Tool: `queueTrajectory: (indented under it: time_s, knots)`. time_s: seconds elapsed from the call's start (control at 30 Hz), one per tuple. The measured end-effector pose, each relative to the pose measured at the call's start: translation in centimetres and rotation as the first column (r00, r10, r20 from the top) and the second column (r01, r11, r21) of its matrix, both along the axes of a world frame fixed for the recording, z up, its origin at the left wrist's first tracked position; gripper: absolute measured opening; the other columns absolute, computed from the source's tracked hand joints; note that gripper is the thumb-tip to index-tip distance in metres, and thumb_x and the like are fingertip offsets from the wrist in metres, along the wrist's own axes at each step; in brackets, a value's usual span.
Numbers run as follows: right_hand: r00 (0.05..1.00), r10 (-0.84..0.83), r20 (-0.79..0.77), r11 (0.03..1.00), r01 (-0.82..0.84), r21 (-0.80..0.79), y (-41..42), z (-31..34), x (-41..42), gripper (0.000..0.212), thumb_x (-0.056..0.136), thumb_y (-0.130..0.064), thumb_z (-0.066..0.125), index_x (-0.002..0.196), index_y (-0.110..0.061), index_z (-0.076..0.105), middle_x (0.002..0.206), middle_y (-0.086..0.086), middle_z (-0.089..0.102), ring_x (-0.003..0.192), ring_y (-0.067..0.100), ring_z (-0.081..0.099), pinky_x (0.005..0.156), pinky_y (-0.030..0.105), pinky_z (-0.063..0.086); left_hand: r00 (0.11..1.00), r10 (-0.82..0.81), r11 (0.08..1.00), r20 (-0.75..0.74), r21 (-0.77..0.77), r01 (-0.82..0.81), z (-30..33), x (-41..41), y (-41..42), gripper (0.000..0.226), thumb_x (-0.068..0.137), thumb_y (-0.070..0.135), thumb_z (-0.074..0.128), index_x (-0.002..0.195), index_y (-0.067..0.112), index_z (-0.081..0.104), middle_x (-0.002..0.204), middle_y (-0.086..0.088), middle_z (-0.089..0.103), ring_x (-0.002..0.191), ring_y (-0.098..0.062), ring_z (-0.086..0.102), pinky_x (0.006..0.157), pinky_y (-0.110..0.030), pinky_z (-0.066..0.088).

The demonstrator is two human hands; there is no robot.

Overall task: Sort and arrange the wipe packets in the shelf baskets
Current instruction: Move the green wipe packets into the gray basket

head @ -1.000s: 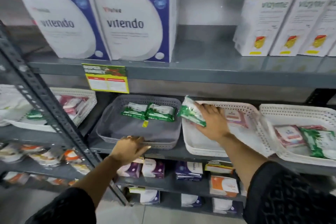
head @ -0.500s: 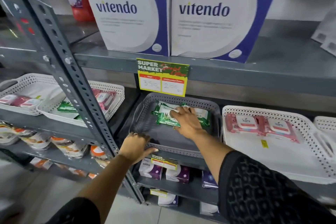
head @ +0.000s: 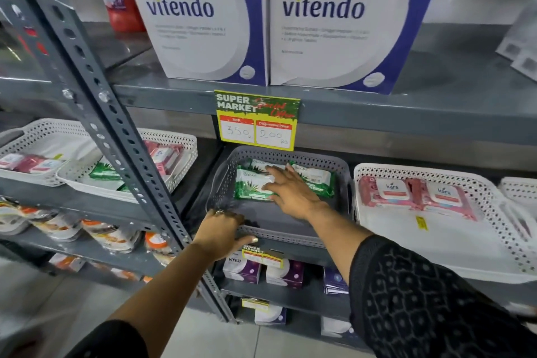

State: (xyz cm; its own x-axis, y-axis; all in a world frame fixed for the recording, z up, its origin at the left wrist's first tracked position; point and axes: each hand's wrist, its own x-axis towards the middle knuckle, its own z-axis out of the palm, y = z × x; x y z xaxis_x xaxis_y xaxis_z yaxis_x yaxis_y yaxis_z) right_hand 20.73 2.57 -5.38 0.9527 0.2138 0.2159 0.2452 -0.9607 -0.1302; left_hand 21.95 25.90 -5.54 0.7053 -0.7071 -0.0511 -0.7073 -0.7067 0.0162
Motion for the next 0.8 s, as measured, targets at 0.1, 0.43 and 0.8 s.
queueTrajectory:
  time_s: [0.1,0.43,0.8]
  knots:
    - [0.995,-0.079,0.065,0.995,0.083,-0.059,-2.8,1.9,-1.8,0.034,0.093,-0.008,0.055,0.126,-0.014,0.063,0.154,0.015,0.032,0.141,0.039,0.027,0.117,0.038,-0.008,0.999,-0.050,0.999,0.016,0.020,0.049,0.6,-1.1,-2.0,0.060,0.080,0.077,0.035,0.107,0.027,0.051,0.097,0.002,0.068,0.084,-0.018,0.065,0.076,-0.034,0.053]
    - [0.861,-0.456,0.225,0.857,0.493,-0.148,-19.9,5.8,-17.2,0.031,0.064,-0.002,0.073,0.095,-0.010,0.073,0.120,0.020,0.062,0.114,0.041,0.054,0.106,0.055,0.037,0.904,-0.411,0.863,0.120,-0.269,0.428,1.1,-12.6,-20.2,0.056,0.085,0.068,0.043,0.109,0.019,0.057,0.103,-0.003,0.062,0.090,-0.027,0.058,0.076,-0.040,0.046]
    - [0.259,-0.966,-0.009,0.258,0.959,-0.117,-37.4,1.5,-37.7,0.054,0.089,-0.030,0.053,0.137,-0.007,0.044,0.139,0.018,0.044,0.125,0.038,0.042,0.106,0.053,0.031,0.782,-0.621,0.784,-0.044,-0.038,0.620,0.8,-21.1,-34.0,0.056,0.092,0.064,0.032,0.119,0.021,0.055,0.115,-0.005,0.063,0.103,-0.028,0.059,0.080,-0.034,0.045]
